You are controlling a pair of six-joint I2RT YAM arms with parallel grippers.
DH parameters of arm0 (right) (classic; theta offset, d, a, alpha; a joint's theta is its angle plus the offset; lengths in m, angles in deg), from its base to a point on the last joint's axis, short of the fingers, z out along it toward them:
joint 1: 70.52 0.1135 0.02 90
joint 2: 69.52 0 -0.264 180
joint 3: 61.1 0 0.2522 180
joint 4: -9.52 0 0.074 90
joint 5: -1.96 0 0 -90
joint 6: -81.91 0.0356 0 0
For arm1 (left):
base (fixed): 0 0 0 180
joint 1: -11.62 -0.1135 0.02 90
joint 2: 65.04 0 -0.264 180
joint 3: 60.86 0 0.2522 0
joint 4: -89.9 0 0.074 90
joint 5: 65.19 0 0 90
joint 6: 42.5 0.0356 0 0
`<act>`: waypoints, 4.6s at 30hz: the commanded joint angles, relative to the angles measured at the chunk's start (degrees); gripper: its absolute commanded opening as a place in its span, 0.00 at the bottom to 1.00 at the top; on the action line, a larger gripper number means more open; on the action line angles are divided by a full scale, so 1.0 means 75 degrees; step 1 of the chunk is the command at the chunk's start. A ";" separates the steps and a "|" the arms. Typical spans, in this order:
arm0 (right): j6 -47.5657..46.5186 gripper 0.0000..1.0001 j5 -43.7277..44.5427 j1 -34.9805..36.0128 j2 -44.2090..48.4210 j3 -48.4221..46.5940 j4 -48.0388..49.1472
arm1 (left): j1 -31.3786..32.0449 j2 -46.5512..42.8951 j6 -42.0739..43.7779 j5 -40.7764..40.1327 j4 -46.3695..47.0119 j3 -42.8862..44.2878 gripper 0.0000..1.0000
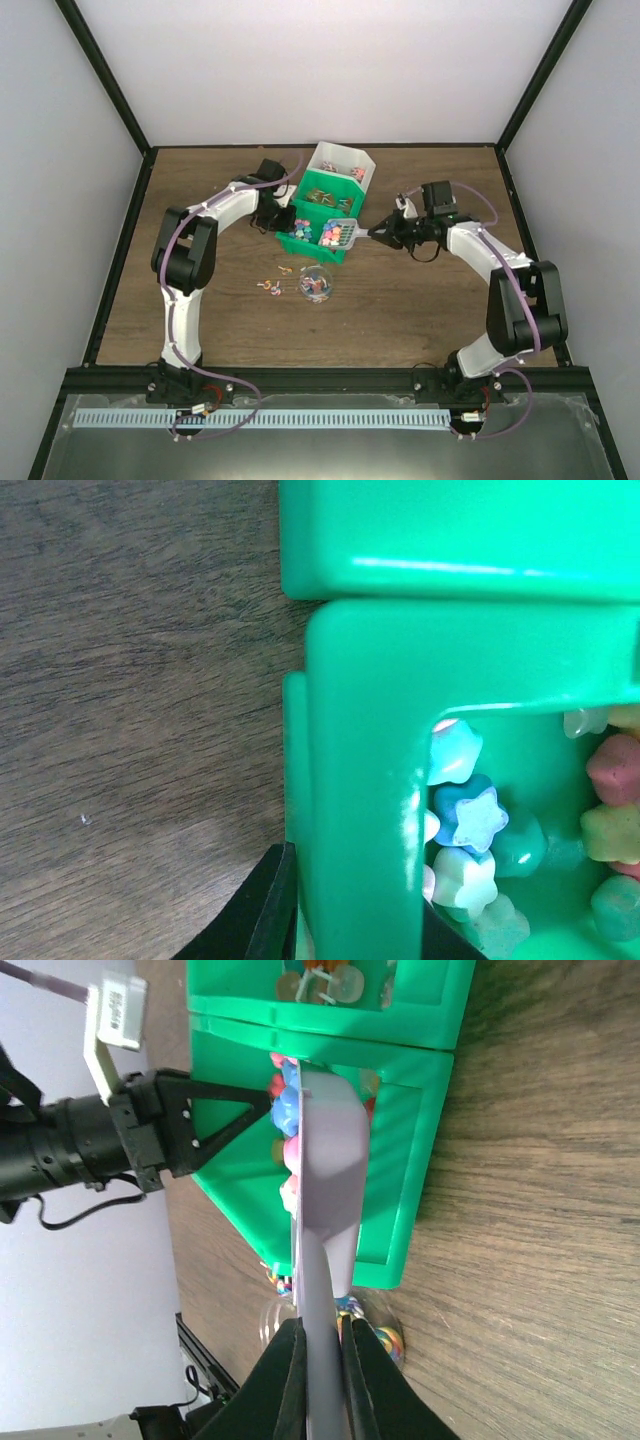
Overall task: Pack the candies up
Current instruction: Scoop the fake candies from the storage box, then place the fake candies in the packing bottle, then place the spatula at the center of the board.
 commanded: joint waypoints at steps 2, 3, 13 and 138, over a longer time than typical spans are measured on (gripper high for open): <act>0.0284 0.01 -0.0383 -0.0488 0.0619 0.0124 0.0695 | -0.0072 -0.0093 -0.0154 0.0223 0.0137 0.0183 0.18; 0.0314 0.01 -0.0470 -0.0555 0.0663 0.0190 0.0732 | -0.0066 -0.0087 -0.0152 0.0239 0.0138 0.0190 0.18; 0.0181 0.01 -0.0782 -0.0768 0.1213 0.0327 0.0793 | -0.0072 -0.0030 -0.0164 0.0258 0.0133 0.0198 0.18; -0.0566 0.01 0.1868 0.0041 0.3697 0.0669 0.0171 | -0.0113 -0.0293 -0.0294 0.0707 0.0209 0.0250 0.27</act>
